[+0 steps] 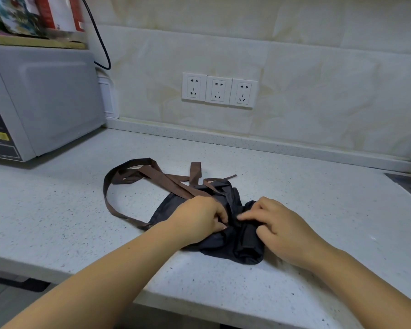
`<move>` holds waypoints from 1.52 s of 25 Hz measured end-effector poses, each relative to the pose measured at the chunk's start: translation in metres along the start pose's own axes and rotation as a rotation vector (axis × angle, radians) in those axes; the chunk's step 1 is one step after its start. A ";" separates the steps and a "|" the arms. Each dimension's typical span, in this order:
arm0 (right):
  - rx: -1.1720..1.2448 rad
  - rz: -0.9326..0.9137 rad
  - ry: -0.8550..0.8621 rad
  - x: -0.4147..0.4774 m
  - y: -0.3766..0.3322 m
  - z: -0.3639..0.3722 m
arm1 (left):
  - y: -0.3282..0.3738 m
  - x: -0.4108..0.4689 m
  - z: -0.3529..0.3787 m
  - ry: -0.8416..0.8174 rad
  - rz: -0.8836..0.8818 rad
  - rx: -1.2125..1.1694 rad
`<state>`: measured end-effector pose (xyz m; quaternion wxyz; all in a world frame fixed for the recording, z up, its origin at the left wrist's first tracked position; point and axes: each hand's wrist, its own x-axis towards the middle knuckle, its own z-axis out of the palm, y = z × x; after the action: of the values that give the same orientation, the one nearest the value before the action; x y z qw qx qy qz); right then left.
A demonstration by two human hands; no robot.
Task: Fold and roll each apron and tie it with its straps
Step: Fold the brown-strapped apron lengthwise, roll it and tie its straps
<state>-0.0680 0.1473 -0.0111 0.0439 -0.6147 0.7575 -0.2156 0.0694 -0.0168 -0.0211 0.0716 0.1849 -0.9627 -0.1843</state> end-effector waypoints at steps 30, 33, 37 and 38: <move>-0.285 -0.197 -0.305 0.025 -0.024 0.006 | -0.020 0.002 -0.014 -0.162 0.034 0.194; -0.313 -0.200 -0.279 0.023 -0.026 0.011 | -0.023 0.001 -0.015 -0.149 0.044 0.047; -0.269 -0.217 -0.291 0.022 -0.023 0.003 | -0.026 0.001 -0.010 0.015 -0.046 -0.087; -0.258 -0.217 -0.279 0.023 -0.023 -0.001 | -0.027 0.003 -0.010 0.064 -0.073 -0.147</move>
<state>-0.0525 0.1218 0.0031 0.0459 -0.7170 0.6947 -0.0334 0.0777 -0.0445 -0.0214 0.1088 0.2200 -0.9364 -0.2509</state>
